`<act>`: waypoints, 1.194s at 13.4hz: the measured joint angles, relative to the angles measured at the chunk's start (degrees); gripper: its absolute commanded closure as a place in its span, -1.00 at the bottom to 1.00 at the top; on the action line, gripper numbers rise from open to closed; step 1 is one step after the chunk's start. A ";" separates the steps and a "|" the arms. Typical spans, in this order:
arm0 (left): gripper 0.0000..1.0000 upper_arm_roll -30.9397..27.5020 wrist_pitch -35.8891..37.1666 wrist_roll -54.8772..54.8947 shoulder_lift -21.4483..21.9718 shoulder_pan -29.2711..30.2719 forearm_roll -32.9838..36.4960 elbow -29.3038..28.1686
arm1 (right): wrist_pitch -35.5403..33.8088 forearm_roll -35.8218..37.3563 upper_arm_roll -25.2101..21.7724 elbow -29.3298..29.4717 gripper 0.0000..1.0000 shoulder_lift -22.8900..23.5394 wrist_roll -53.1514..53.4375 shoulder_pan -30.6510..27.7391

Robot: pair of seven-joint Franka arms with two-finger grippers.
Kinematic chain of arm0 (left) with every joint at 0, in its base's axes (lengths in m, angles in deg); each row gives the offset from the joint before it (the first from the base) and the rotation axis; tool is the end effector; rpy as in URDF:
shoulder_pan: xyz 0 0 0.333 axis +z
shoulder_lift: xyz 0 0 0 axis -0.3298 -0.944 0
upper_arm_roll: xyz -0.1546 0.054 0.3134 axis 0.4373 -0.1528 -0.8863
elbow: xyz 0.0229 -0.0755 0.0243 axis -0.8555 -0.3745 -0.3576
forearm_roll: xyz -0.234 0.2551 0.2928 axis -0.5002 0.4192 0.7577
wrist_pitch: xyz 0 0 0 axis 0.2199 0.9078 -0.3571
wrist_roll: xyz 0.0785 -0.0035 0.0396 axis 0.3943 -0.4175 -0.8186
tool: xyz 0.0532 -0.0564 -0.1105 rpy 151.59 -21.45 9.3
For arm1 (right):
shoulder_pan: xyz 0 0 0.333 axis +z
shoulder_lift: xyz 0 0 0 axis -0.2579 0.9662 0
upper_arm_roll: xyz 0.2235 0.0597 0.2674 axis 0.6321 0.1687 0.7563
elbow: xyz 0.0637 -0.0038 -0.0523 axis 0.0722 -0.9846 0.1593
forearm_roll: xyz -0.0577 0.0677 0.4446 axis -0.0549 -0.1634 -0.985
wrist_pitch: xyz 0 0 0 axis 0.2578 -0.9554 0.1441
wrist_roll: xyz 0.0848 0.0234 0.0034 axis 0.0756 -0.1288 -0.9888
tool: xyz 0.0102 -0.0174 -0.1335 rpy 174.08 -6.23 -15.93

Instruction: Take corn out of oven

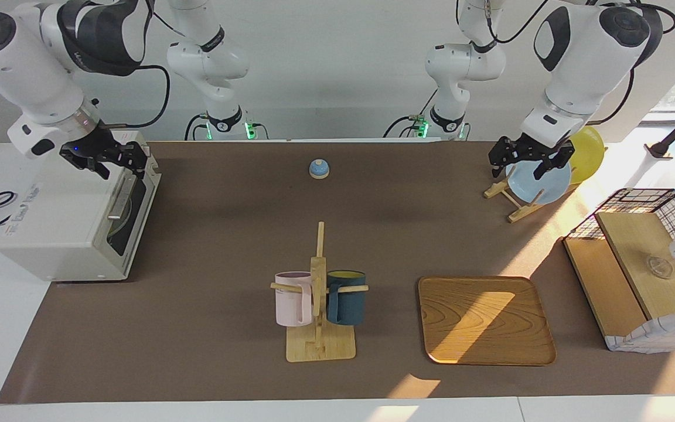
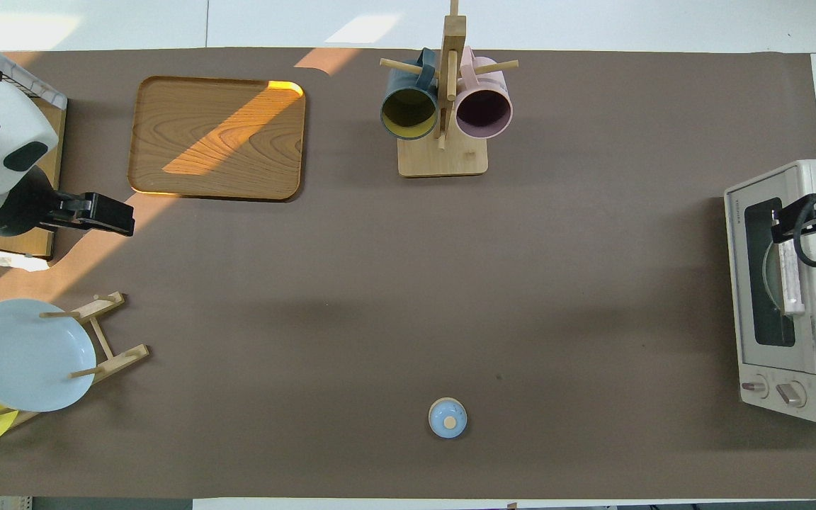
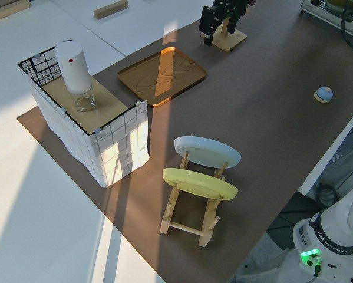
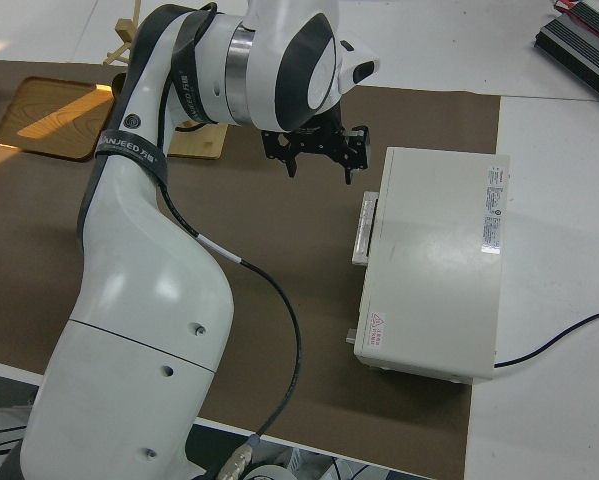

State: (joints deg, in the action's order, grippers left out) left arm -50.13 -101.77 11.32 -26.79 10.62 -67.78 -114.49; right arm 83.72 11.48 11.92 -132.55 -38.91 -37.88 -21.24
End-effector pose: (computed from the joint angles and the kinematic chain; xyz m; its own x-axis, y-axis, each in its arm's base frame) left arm 0.6060 -0.0995 0.5836 0.9893 -0.1432 -0.0270 -0.1426 -0.9895 0.0235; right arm 0.6119 -0.0923 0.5561 0.9921 -0.0355 -0.1203 -0.0358 -0.9994 -0.0005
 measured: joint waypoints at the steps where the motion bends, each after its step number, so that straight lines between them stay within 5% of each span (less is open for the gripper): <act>1: -1.00 0.00 0.00 0.00 0.00 0.00 0.00 0.00 | 3.10 0.04 -0.09 -2.83 1.00 -0.89 -0.06 -0.34; 7: -1.00 0.00 0.00 0.00 0.00 0.00 0.00 0.00 | 12.78 3.10 -0.27 -13.55 1.00 -3.15 0.96 -3.07; 16: -1.00 0.00 0.00 0.00 0.00 0.00 0.00 0.00 | 14.90 3.02 -0.36 -17.08 1.00 -3.87 1.56 -3.86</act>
State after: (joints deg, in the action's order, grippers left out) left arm -50.14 -101.77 11.32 -26.79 10.62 -67.78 -114.49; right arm 98.61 14.50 11.56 -149.63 -42.79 -36.32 -25.10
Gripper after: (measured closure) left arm 0.000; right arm 0.991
